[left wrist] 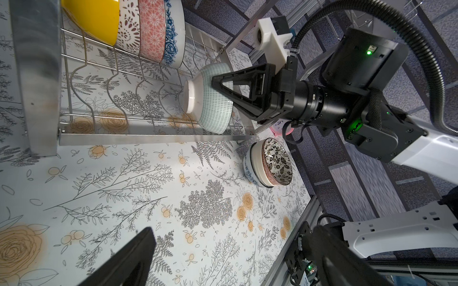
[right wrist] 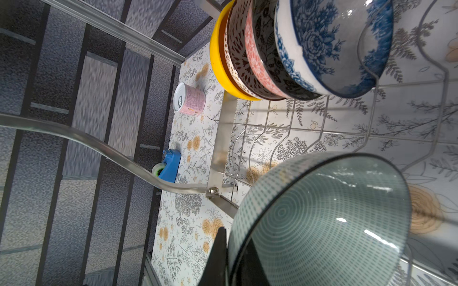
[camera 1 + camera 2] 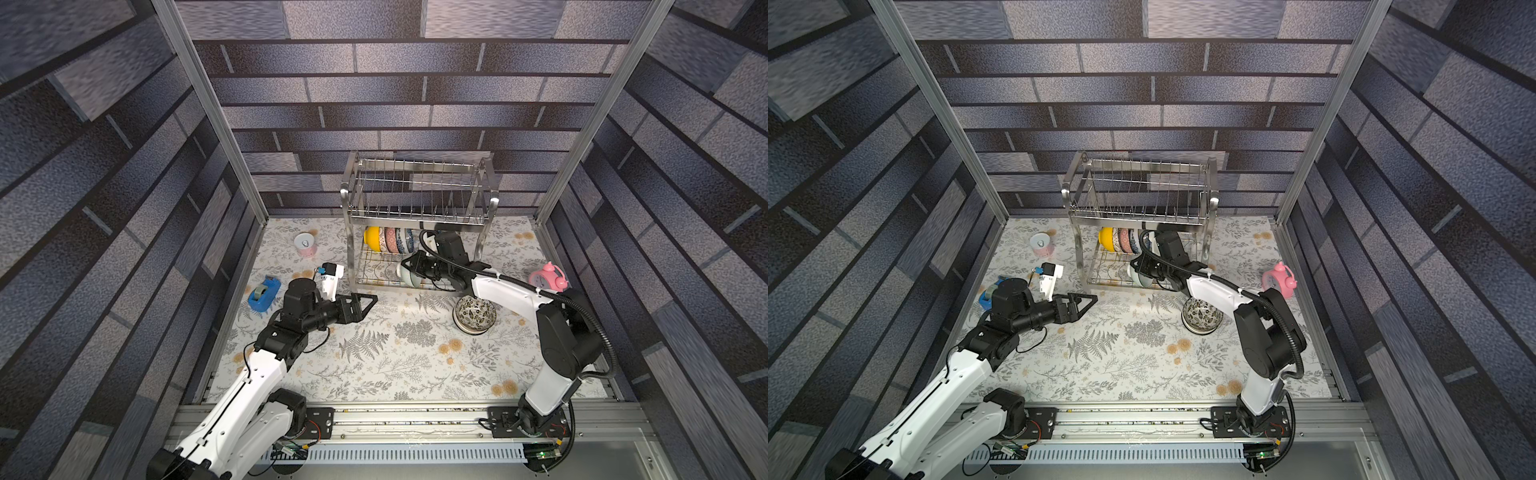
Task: Load bowls into a dish rack
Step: Place the bowl in the dish rack.
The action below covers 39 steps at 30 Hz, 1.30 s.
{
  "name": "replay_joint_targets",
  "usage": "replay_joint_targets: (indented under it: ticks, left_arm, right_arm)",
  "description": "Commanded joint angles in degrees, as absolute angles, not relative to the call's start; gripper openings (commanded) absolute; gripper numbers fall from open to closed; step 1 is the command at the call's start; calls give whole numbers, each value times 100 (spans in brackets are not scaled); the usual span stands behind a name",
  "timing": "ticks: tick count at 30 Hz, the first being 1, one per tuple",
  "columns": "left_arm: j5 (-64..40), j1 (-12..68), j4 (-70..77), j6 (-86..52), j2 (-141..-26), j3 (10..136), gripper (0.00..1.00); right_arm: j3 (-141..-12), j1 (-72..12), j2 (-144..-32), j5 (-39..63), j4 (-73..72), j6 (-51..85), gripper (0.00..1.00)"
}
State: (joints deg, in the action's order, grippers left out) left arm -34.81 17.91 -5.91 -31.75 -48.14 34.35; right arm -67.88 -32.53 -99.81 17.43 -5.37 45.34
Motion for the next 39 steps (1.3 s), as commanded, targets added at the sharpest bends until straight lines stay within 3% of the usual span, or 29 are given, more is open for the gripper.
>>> replay_joint_targets:
  ticks: [1, 39]
  left_arm:
    - [-3647, 1766, -395, -3086, -4868, 3611, 100]
    - [-3639, 1801, -640, -2962, -5018, 3718, 100]
  right_arm:
    - [-6987, -3161, -10054, 1479, -1090, 4691, 0]
    - [-7730, -2921, -10988, -551, -1653, 5009, 0]
